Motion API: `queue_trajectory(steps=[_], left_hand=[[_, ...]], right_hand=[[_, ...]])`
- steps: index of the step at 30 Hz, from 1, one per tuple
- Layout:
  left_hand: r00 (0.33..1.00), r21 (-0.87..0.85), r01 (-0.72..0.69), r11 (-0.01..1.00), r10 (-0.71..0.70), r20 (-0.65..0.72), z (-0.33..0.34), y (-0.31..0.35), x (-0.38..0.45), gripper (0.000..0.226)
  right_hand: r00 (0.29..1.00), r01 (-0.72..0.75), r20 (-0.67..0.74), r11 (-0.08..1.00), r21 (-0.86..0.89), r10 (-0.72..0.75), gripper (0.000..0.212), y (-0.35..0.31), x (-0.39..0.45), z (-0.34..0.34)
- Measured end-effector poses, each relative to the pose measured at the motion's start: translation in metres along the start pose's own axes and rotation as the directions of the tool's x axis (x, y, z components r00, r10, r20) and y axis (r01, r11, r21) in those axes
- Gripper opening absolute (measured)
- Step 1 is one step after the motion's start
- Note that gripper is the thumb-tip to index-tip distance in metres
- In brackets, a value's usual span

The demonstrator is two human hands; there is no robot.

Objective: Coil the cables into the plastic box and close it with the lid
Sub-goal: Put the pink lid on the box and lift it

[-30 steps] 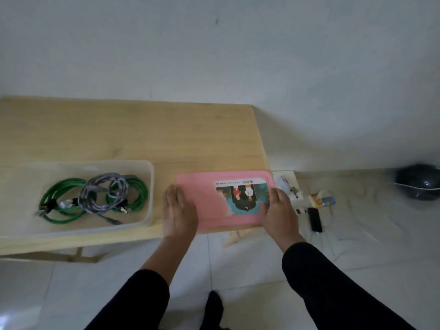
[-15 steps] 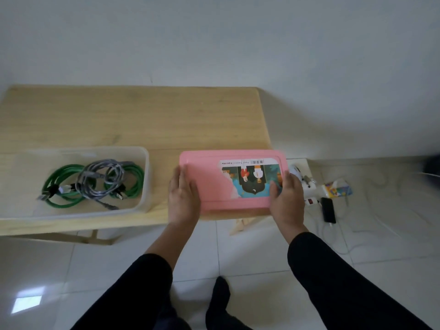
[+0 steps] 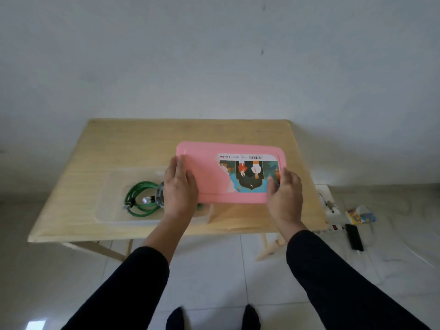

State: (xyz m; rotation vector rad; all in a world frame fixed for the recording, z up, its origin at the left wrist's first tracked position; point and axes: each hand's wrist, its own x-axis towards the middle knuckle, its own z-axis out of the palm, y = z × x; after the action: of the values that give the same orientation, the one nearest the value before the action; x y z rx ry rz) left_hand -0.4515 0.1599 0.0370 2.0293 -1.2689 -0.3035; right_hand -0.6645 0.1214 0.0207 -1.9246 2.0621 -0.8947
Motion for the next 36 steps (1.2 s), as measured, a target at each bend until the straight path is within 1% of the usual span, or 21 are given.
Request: queue_trajectory(steps=[3, 6, 9, 11, 14, 17, 22, 25, 29, 31, 34, 36], left_hand=[[1.0, 0.023, 0.014, 1.0, -0.014, -0.025, -0.041, -0.045, 0.009, 0.046], [0.998, 0.066, 0.05, 0.997, -0.048, -0.03, -0.074, -0.092, 0.015, 0.046], [0.997, 0.067, 0.083, 0.994, -0.083, -0.004, -0.093, -0.129, 0.013, 0.045], [0.994, 0.081, 0.102, 0.992, -0.105, 0.032, -0.098, -0.145, 0.011, 0.045], [0.992, 0.082, 0.11, 0.991, -0.115, 0.059, -0.098, -0.155, 0.009, 0.046], [0.987, 0.075, 0.124, 0.99, -0.131, 0.095, -0.096, -0.16, 0.009, 0.047], [0.992, 0.051, 0.056, 0.997, -0.061, 0.109, -0.099, -0.16, 0.019, 0.046], [0.993, 0.019, 0.053, 0.998, -0.055, 0.106, -0.099, -0.161, 0.021, 0.044], [0.993, -0.036, 0.069, 0.997, -0.065, 0.098, -0.095, -0.171, 0.021, 0.044], [0.994, -0.058, 0.064, 0.996, -0.059, 0.087, -0.096, -0.175, 0.02, 0.043], [0.997, -0.116, 0.066, 0.991, -0.059, 0.059, -0.096, -0.18, 0.008, 0.042], [0.999, -0.139, 0.044, 0.989, -0.039, 0.033, -0.092, -0.183, -0.002, 0.042]], right_hand=[[0.999, 0.015, 0.028, 0.999, 0.045, -0.016, 0.047, -0.049, -0.026, 0.023], [0.997, 0.026, 0.068, 0.998, 0.051, -0.03, 0.047, -0.091, -0.052, 0.047], [0.995, 0.047, 0.087, 0.997, 0.059, -0.052, 0.044, -0.116, -0.073, 0.066], [0.994, 0.045, 0.1, 0.999, 0.027, -0.047, 0.044, -0.122, -0.082, 0.076], [0.993, 0.032, 0.113, 0.999, -0.024, -0.029, 0.044, -0.123, -0.091, 0.083], [0.995, 0.021, 0.101, 0.999, -0.028, -0.018, 0.044, -0.122, -0.094, 0.086], [0.996, 0.032, 0.084, 0.999, -0.03, -0.029, 0.042, -0.123, -0.088, 0.09], [0.994, 0.035, 0.104, 0.999, -0.031, -0.032, 0.042, -0.121, -0.086, 0.093], [0.991, -0.004, 0.135, 0.998, 0.057, -0.004, 0.044, -0.12, -0.088, 0.091], [0.981, -0.089, 0.181, 0.986, 0.138, 0.063, 0.046, -0.118, -0.09, 0.088], [0.951, -0.244, 0.258, 0.929, 0.279, 0.172, 0.05, -0.116, -0.097, 0.085], [0.952, -0.259, 0.247, 0.905, 0.338, 0.18, 0.047, -0.116, -0.101, 0.086]])
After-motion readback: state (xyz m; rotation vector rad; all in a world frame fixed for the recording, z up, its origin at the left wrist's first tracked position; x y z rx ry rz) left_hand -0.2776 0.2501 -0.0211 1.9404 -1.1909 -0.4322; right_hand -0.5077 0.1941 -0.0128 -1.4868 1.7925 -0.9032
